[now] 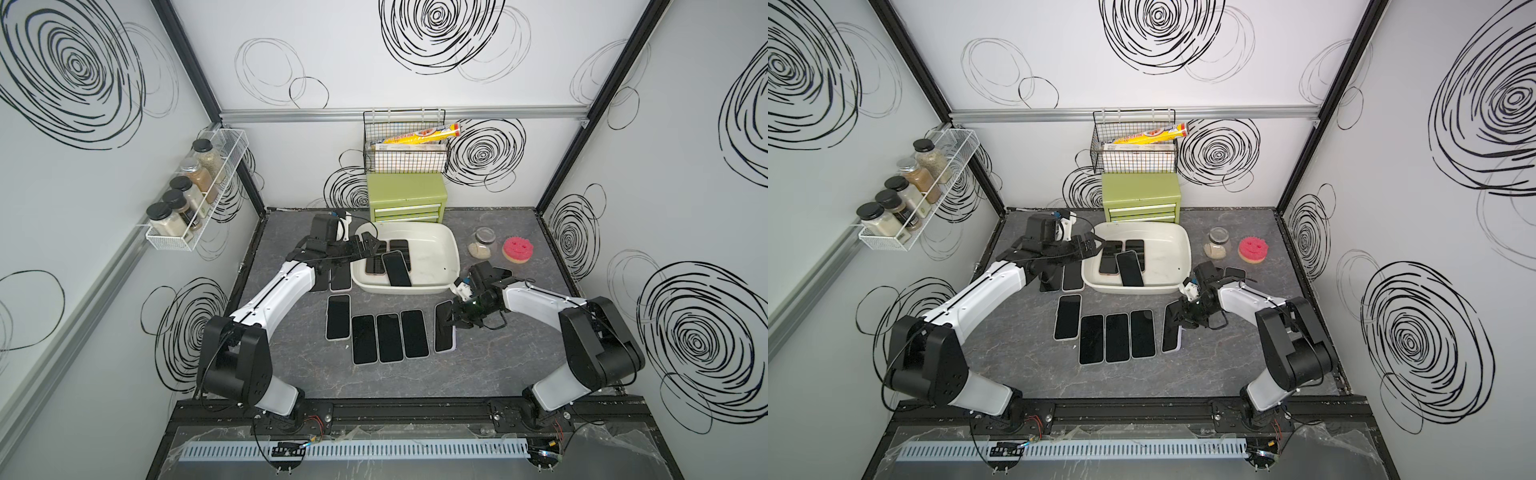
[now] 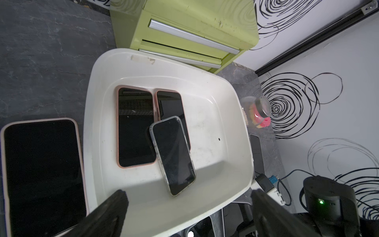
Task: Take the phone out of the storage box
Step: Place the phone at the center of the board.
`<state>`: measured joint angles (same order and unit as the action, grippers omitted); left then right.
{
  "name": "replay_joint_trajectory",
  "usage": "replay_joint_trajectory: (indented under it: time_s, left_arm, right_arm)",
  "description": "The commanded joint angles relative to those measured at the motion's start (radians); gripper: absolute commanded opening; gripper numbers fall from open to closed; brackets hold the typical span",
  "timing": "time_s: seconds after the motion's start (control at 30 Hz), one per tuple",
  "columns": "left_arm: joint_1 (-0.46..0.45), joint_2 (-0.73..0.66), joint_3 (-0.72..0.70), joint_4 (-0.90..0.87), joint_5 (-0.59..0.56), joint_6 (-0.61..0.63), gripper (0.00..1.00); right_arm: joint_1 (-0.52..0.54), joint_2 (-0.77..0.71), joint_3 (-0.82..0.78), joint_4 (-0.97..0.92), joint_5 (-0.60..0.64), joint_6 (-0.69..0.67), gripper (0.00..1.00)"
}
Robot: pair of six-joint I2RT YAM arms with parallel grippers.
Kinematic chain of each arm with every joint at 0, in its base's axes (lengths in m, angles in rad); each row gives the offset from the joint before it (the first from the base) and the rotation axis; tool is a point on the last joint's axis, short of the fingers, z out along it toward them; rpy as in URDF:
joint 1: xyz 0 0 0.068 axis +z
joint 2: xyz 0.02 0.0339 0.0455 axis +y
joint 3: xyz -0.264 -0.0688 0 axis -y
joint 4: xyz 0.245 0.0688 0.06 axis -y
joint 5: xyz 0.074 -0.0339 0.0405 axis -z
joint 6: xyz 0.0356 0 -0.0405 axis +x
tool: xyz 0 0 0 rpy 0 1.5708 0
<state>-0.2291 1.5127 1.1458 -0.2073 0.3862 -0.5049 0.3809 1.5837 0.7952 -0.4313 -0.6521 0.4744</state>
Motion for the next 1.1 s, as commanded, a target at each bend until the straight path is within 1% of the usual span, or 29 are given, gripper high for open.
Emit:
replay_joint_trajectory:
  time_s: [0.0, 0.2, 0.4, 0.57, 0.77, 0.83, 1.0, 1.07]
  left_arm:
    - [-0.001, -0.030, -0.015, 0.040, 0.013, 0.007, 0.99]
    - [-0.001, -0.030, -0.031, 0.050, 0.010, 0.003, 0.99]
    - [0.000, -0.029, -0.036, 0.049, 0.005, 0.008, 0.99]
    - [-0.001, -0.026, -0.047, 0.060, 0.005, 0.006, 0.99]
    - [-0.004, -0.022, -0.044, 0.057, 0.005, 0.012, 0.99]
    - [-0.005, -0.022, -0.046, 0.057, 0.006, 0.013, 0.99]
    - [-0.009, -0.017, -0.051, 0.054, 0.003, 0.022, 0.99]
    - [-0.010, -0.015, -0.052, 0.051, 0.001, 0.028, 0.99]
  right_arm:
    - [0.016, 0.035, -0.024, 0.094, -0.048, -0.004, 0.00]
    - [0.036, 0.064, -0.034, 0.135, -0.062, 0.004, 0.00]
    - [0.038, 0.045, -0.086, 0.158, -0.075, 0.008, 0.00]
    - [0.045, 0.047, -0.135, 0.222, -0.102, 0.061, 0.00]
    - [0.056, 0.063, -0.150, 0.211, -0.083, 0.048, 0.00]
    - [0.056, 0.059, -0.163, 0.201, -0.075, 0.044, 0.13]
    - [0.056, 0.064, -0.182, 0.173, -0.054, 0.031, 0.34]
    - [0.056, 0.066, -0.181, 0.157, -0.045, 0.020, 0.40]
